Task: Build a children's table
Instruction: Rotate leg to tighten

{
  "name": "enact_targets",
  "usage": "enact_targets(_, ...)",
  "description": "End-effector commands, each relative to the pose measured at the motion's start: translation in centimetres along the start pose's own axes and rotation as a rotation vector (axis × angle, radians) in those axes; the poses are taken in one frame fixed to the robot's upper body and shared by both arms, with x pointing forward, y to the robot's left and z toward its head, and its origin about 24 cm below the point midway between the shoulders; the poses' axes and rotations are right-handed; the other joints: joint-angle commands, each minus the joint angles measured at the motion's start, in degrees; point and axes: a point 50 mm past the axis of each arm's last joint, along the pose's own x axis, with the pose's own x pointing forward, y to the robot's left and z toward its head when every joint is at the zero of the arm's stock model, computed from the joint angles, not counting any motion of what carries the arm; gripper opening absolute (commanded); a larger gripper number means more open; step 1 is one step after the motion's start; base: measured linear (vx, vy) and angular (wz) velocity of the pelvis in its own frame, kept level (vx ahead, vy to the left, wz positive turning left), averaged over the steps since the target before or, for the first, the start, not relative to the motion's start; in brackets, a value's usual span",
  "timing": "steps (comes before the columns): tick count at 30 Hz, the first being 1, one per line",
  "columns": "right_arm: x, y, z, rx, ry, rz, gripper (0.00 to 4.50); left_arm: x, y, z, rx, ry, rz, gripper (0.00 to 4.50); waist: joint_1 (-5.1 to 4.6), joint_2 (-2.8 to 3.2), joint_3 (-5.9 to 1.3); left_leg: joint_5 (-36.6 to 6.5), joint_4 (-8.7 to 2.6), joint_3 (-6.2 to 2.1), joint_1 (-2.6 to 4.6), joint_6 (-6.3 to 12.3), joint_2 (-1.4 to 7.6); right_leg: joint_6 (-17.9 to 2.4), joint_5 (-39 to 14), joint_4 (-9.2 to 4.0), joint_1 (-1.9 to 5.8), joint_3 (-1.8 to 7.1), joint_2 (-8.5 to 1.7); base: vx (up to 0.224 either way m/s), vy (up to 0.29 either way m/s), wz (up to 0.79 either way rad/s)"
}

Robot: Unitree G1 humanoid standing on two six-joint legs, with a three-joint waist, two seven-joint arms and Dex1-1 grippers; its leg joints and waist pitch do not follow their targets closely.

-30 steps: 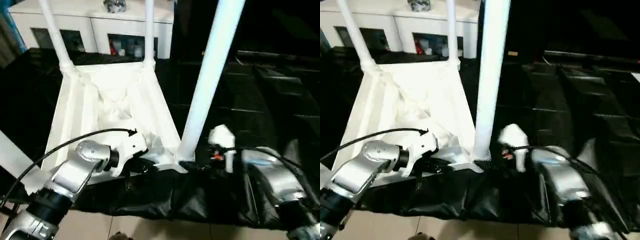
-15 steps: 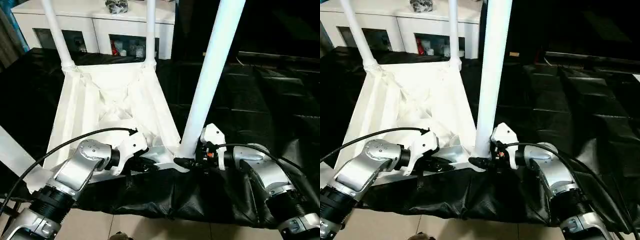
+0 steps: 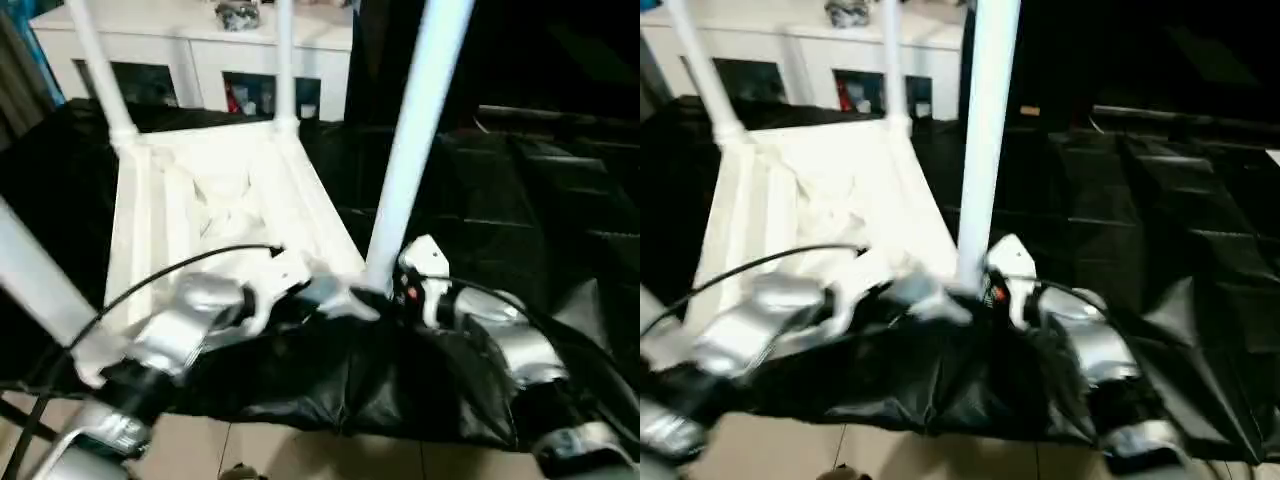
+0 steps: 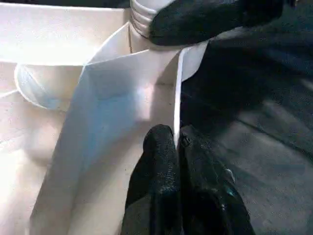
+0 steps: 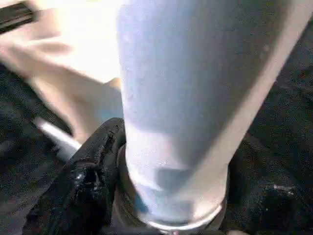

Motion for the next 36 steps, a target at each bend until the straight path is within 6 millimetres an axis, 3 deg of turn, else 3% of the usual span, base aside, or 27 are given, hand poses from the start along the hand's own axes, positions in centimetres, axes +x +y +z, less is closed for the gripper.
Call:
enact_targets(1, 1.7, 2.2, -1.2, 0.001, 0.061, 0.017, 2.72, 1.7, -0.4, 0.5, -0.041, -0.022, 0.059, 0.0, -0.33, -0.51, -2.36, -21.4, -4.57, -0.96, 1.13, -2.15, 1.3, -6.5, -28.7, -6.23, 0.68, 2.1, -3.29, 0.0, 0.0, 0.0)
enact_targets(3, 3.6, 3.3, -0.8, 0.023, 0.061, -0.075, 2.72, 3.4, -1.0, 1.4, -0.062, -0.035, 0.077, 0.0, -0.67, -0.17, -2.39, -22.4, -4.77, -1.24, 1.07, -2.76, 1.16, -5.7, -30.5, -6.42, 0.66, 1.94, -3.37, 0.0, 0.0, 0.0)
enact_targets(4, 4.3, 3.8, -0.5, -0.019, 0.062, -0.074, 2.72, 3.9, -1.3, 1.6, -0.054, -0.03, 0.072, 0.0, -0.93, -0.32, -2.3, -22.8, -4.81, -1.25, 1.03, -2.83, 1.04, -5.3, -31.3, -6.62, 0.6, 1.86, -3.27, 0.0, 0.0, 0.0)
enact_targets(7, 5.3, 4.4, 0.5, -0.08, 0.034, -0.087, 2.72, 4.7, -1.7, 1.8, -0.021, -0.017, 0.064, 0.0, -0.82, -0.2, -2.36, -24.7, -4.65, -1.44, 1.53, -2.35, 0.95, -4.4, -32.8, -7.17, 0.12, 1.96, -3.52, 0.0, 0.0, 0.0)
enact_targets(8, 5.2, 4.1, 1.0, -0.045, -0.007, -0.102, 2.72, 4.7, -1.7, 1.8, -0.017, -0.02, 0.059, 0.0, -0.95, -0.26, -2.38, -25.5, -4.69, -1.56, 1.56, -1.92, 0.82, -4.2, -33.4, -7.36, 0.14, 1.85, -3.49, 0.0, 0.0, 0.0)
enact_targets(9, 4.9, 3.6, 1.4, -0.028, -0.041, -0.102, 3.28, 4.5, -1.6, 1.8, -0.008, -0.025, 0.047, 0.0, -0.92, -0.19, -2.46, -25.7, -4.84, -1.69, 1.36, -1.63, 0.94, -4.1, -32.6, -7.24, 0.35, 1.85, -3.49, 0.0, 0.0, 0.0)
enact_targets(10, 4.9, 3.6, 1.4, -0.028, -0.041, -0.102, 3.28, 4.5, -1.6, 1.8, -0.008, -0.025, 0.047, 0.0, -0.94, -0.3, -2.44, -25.5, -4.92, -1.66, 1.26, -1.45, 0.95, -4.1, -32.1, -7.26, 0.4, 1.86, -3.43, 0.0, 0.0, 0.0)
enact_targets(12, 3.8, 2.9, 1.6, 0.007, -0.088, -0.042, 3.52, 3.7, -1.3, 1.6, 0.015, -0.048, 0.016, 0.0, -0.6, -0.37, -3.0, -22.0, -5.08, -1.51, 0.87, -0.48, 1.16, -5.1, -26.5, -6.69, 0.97, 2.11, -3.48, 0.0, 0.0, 0.0)
enact_targets(14, 3.4, 2.7, 1.6, 0.001, -0.094, -0.016, 3.64, 3.3, -1.2, 1.5, 0.017, -0.057, 0.008, 0.0, -0.37, -0.36, -3.09, -18.5, -5.03, -1.17, 0.53, 0.4, 1.33, -6.9, -20.1, -6.12, 1.14, 2.26, -3.3, 0.0, 0.0, 0.0)
enact_targets(16, 2.4, 2.1, 1.3, -0.038, -0.091, 0.049, 3.87, 2.5, -0.9, 1.3, 0.024, -0.081, -0.022, 0.0, -0.26, -0.69, -3.03, -17.4, -4.89, -0.97, 0.35, 1.22, 1.34, -8.1, -19.0, -5.88, 1.31, 2.2, -3.28, 0.0, 0.0, 0.0)
enact_targets(19, 1.1, 1.6, 0.9, -0.087, -0.068, 0.141, 4.15, 1.4, -0.7, 1.0, 0.021, -0.113, -0.066, 0.0, -0.02, -0.73, -3.16, -15.3, -4.72, -0.87, 0.11, 1.56, 1.44, -8.7, -17.3, -5.58, 1.55, 2.21, -3.32, 0.0, 0.0, 0.0)
enact_targets(21, 0.4, 1.3, 0.7, -0.11, -0.052, 0.197, 4.15, 0.7, -0.7, 0.9, 0.044, -0.142, -0.119, 0.0, 0.1, -1.01, -3.21, -13.8, -4.57, -0.78, -0.05, 2.22, 1.4, -9.4, -15.5, -5.25, 1.73, 2.19, -3.3, 0.0, 0.0, 0.0)
enact_targets(23, -0.3, 1.1, 0.5, -0.122, -0.032, 0.26, 4.15, 0.0, -0.8, 0.5, 0.04, -0.14, -0.167, 0.0, 0.22, -0.74, -3.39, -11.7, -4.41, -0.73, 0.12, 2.58, 1.55, -10.4, -12.2, -4.83, 1.72, 2.17, -3.2, 0.0, 0.0, 0.0)
enact_targets(27, -1.7, 0.9, 0.3, -0.156, 0.014, 0.406, 4.15, -1.0, -0.7, -0.4, 0.057, -0.1, -0.229, 0.0, 0.36, -0.94, -3.3, -10.7, -4.29, -0.58, 0.19, 3.43, 1.69, -12.3, -8.5, -4.33, 1.77, 2.08, -2.97, 0.0, 0.0, 0.0)
enact_targets(34, -2.5, 0.1, 0.5, -0.198, 0.071, 0.514, 3.78, -2.3, -0.4, -1.7, 0.111, -0.009, -0.301, 0.0, 0.33, -0.98, -3.18, -13.3, -4.5, -0.5, 0.4, 2.33, 1.8, -12.5, -9.9, -4.33, 1.71, 2.17, -3.05, 0.0, 0.0, 0.0)
enact_targets(36, -2.5, 0.1, 0.7, -0.2, 0.076, 0.537, 3.47, -2.6, -0.3, -1.8, 0.121, 0.01, -0.313, 0.0, 0.41, -1.07, -3.18, -13.2, -4.41, -0.41, 0.4, 2.18, 1.83, -12.7, -9.7, -4.29, 1.73, 2.22, -3.17, 0.0, 0.0, 0.0)
